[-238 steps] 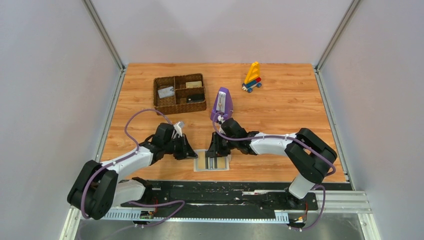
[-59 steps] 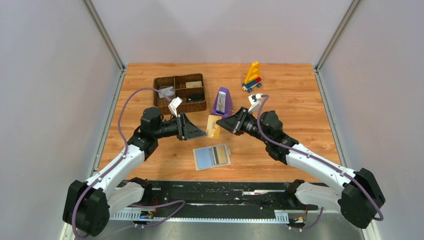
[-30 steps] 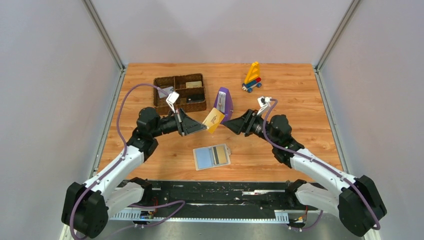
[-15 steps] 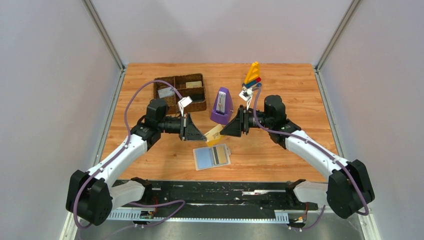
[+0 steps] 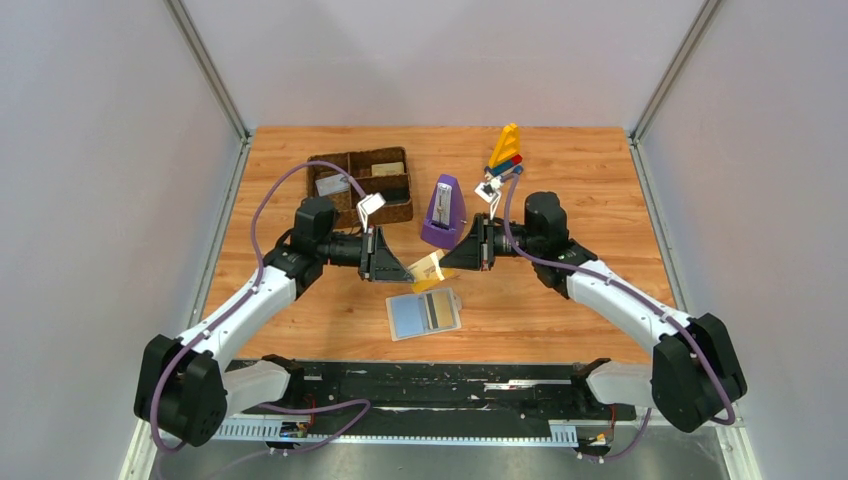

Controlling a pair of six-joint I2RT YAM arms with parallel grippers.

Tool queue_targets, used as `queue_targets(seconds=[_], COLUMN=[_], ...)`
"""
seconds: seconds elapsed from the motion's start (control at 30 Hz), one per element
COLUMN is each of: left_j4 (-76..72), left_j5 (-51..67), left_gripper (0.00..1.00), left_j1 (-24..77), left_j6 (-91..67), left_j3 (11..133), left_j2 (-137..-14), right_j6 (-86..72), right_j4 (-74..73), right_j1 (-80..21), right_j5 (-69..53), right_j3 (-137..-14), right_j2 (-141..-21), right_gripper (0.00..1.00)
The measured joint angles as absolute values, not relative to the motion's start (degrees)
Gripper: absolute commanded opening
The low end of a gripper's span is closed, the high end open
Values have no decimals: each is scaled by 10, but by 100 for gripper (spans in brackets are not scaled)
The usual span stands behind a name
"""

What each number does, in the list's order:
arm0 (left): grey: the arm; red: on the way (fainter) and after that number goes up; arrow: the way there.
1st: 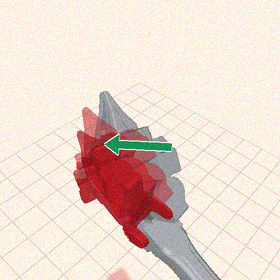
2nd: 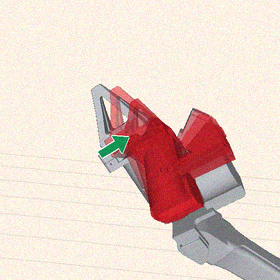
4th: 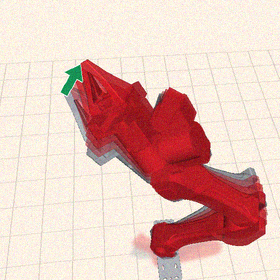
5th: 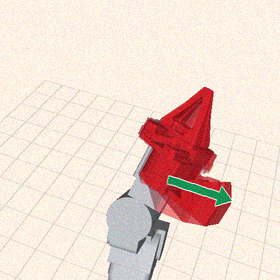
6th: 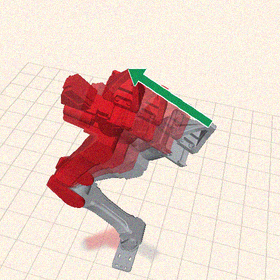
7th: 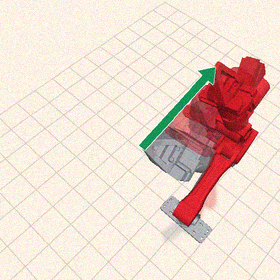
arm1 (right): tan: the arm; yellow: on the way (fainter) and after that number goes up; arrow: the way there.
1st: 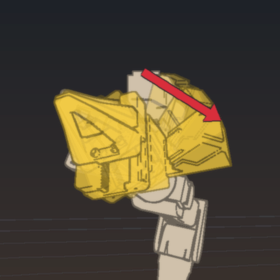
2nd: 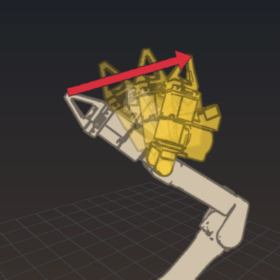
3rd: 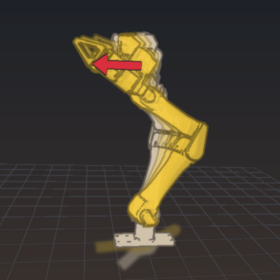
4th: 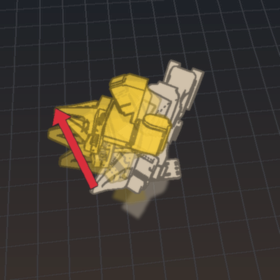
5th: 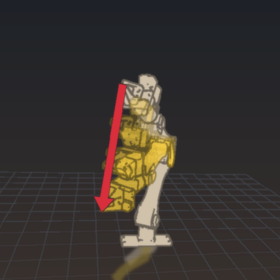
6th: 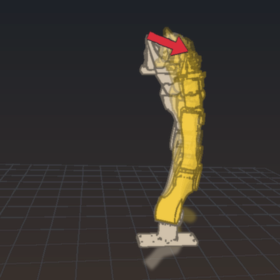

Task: Take the credit cards out of the card holder
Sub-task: Place the credit card in the storage box.

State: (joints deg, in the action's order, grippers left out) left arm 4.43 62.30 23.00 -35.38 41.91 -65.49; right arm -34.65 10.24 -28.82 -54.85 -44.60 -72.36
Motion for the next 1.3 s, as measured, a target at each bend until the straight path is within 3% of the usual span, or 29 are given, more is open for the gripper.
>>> queue_targets(seconds=[0.2, 0.57, 0.8, 0.97, 1.3], left_j4=[1, -171, -257, -314, -362], left_j5=[601, 557, 537, 527, 517], left_gripper=[49, 53, 50, 37, 34], left_j1=[208, 194, 194, 194, 193], left_j6=[-392, -527, -587, -622, -651], left_j3=[408, 363, 346, 338, 333], left_j2=[-654, -643, -643, -643, -661], right_j6=[-433, -543, -588, -611, -641], right_j4=[181, 276, 316, 325, 350], right_j1=[-291, -291, -291, -291, -295], right_j5=[-486, -395, -359, -331, -296], right_j3=[-402, -375, -355, -342, -336], right_j2=[-706, -673, -672, -672, -670], right_gripper=[0, 0, 0, 0, 0])
